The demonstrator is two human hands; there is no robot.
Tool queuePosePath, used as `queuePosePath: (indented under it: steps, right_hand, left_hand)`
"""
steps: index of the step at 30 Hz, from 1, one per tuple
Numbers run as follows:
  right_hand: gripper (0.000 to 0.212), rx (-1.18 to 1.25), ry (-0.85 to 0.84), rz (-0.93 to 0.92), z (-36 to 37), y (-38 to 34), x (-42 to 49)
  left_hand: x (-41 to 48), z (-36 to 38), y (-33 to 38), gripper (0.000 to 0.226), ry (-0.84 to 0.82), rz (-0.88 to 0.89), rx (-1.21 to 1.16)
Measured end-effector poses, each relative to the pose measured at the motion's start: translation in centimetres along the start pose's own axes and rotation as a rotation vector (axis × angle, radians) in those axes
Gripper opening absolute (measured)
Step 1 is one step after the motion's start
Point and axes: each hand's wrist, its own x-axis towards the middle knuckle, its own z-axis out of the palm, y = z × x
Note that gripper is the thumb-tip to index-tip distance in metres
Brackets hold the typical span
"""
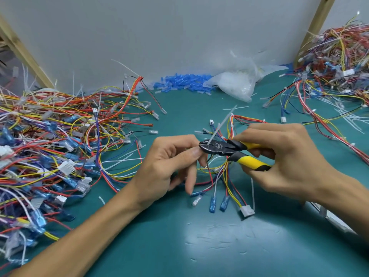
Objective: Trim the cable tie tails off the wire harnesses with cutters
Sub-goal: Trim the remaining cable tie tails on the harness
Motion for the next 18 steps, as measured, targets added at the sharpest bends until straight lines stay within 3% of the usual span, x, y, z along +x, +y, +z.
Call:
queuePosePath:
  steps: [10,18]
  right_hand:
    - [0.025,-0.092,-0.126,-0.048,-0.92,0.26,0.02]
    - [0.037,-0.165,-0.129,-0.063,-0.89,-0.09,0.04]
  left_hand:
    - [-0.11,-0.07,0.28,0.025,-0.055,-0.017,0.056]
    - [0.14,-0.12,0.11,0.024,-0.083,-0.043,0.065]
